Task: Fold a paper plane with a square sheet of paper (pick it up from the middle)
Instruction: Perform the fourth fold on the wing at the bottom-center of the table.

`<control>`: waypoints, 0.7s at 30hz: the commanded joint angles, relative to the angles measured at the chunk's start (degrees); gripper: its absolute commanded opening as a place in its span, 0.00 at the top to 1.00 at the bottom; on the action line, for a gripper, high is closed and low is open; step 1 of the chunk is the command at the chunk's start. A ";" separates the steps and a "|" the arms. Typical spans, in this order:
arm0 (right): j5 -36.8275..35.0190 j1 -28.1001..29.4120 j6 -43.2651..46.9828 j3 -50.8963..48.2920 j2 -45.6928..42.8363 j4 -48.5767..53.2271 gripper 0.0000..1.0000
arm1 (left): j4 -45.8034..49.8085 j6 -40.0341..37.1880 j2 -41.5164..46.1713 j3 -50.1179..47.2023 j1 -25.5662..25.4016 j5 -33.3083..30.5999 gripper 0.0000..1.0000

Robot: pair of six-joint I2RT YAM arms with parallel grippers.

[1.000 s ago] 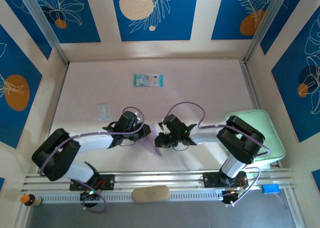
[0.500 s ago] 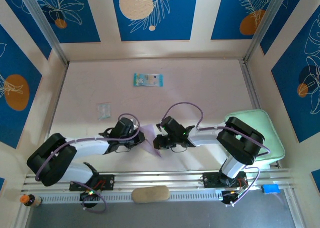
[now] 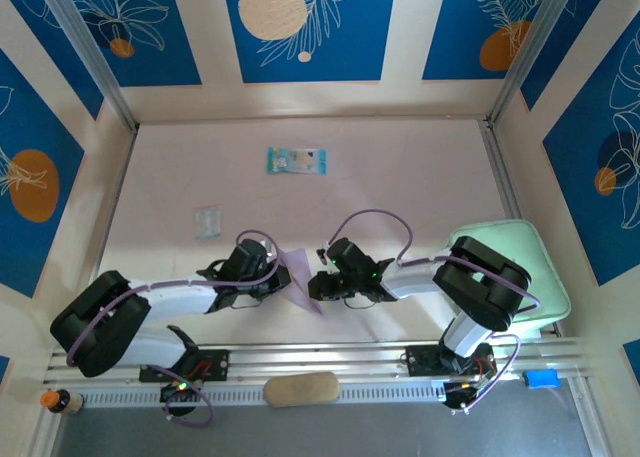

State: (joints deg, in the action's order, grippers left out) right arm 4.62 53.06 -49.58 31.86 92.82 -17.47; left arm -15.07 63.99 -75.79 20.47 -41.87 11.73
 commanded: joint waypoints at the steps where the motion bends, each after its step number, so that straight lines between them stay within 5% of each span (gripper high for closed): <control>1: -1.17 0.89 -0.53 -1.60 0.22 2.79 0.92 | -3.47 -1.71 0.57 0.98 -0.58 -0.01 0.92; 21: -1.21 0.90 -0.56 -2.12 -0.54 4.54 0.92 | -8.80 -2.36 -12.02 5.72 -0.50 1.47 0.93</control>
State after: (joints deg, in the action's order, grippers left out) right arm 3.60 53.47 -49.60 31.33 92.36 -17.78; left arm -23.62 62.28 -86.94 24.97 -42.15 13.67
